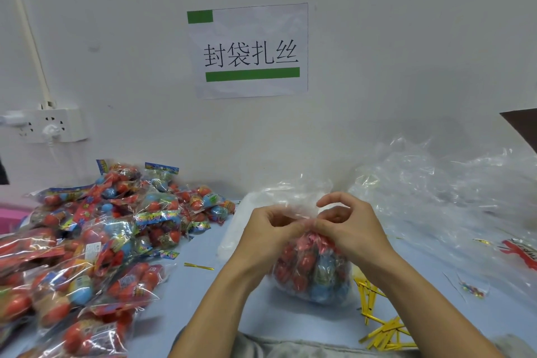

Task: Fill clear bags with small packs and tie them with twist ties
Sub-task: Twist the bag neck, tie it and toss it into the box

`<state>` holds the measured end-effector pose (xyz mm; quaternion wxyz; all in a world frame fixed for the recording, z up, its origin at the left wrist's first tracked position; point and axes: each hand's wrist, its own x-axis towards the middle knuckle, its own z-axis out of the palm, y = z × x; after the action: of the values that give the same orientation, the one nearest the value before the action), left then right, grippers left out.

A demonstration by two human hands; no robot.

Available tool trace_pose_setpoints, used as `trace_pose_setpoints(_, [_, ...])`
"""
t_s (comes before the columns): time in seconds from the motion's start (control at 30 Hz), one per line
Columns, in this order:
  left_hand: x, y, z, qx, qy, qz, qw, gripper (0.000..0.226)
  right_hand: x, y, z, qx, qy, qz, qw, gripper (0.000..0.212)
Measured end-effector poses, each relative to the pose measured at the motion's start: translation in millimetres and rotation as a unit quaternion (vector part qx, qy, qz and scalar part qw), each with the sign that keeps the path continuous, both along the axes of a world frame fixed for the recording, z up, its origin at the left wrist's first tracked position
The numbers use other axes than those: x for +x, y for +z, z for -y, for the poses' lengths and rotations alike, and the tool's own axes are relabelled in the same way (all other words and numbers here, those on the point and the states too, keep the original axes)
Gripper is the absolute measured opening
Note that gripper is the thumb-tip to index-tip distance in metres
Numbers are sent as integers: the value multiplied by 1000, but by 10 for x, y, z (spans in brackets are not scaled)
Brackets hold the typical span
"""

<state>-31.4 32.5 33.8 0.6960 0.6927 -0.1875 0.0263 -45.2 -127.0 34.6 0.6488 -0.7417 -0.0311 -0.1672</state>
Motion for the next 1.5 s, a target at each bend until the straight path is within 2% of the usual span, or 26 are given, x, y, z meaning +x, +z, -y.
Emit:
trace_pose_setpoints(0.07, [-1,-10,4,18,-3,1,1000,16,16,-5,24,13,-4,-1,1000,31])
trace_pose_setpoints(0.3, [-14,-20,10,50,12,15,999,16,73,-24,42,69,16,-36,997,44])
trace_pose_setpoints(0.47, [-61,38,53,49,42,59,996,19,100,-14,84,19,47,-39,998,8])
trace_pose_setpoints(0.7, [-12,-17,120,120,111,158,974,31,79,-16,78,-63,51,-27,996,4])
trace_pose_setpoints(0.77, [-14,-24,129,153,130,200,959,35,62,-14,54,-55,64,-16,996,10])
trace_pose_setpoints(0.83, [0,-43,130,168,136,224,950,31,51,1,32,-54,75,-12,996,31])
trace_pose_setpoints(0.87, [11,-52,131,173,140,227,948,27,41,20,22,-61,83,-13,995,29])
trace_pose_setpoints(0.93, [22,-62,143,171,150,207,952,18,57,17,24,-84,81,-19,993,8])
trace_pose_setpoints(1.1, [10,-29,144,120,196,42,972,16,109,-47,40,-77,52,-18,996,23])
trace_pose_setpoints(1.2, [-11,-22,139,120,170,7,978,23,112,-71,-3,-73,25,-21,997,29])
trace_pose_setpoints(1.4, [-56,33,179,46,114,-29,992,11,75,-54,-55,-56,-29,-3,998,11])
trace_pose_setpoints(1.5, [-77,22,189,26,123,-34,991,14,32,-31,-81,-57,-25,9,998,11])
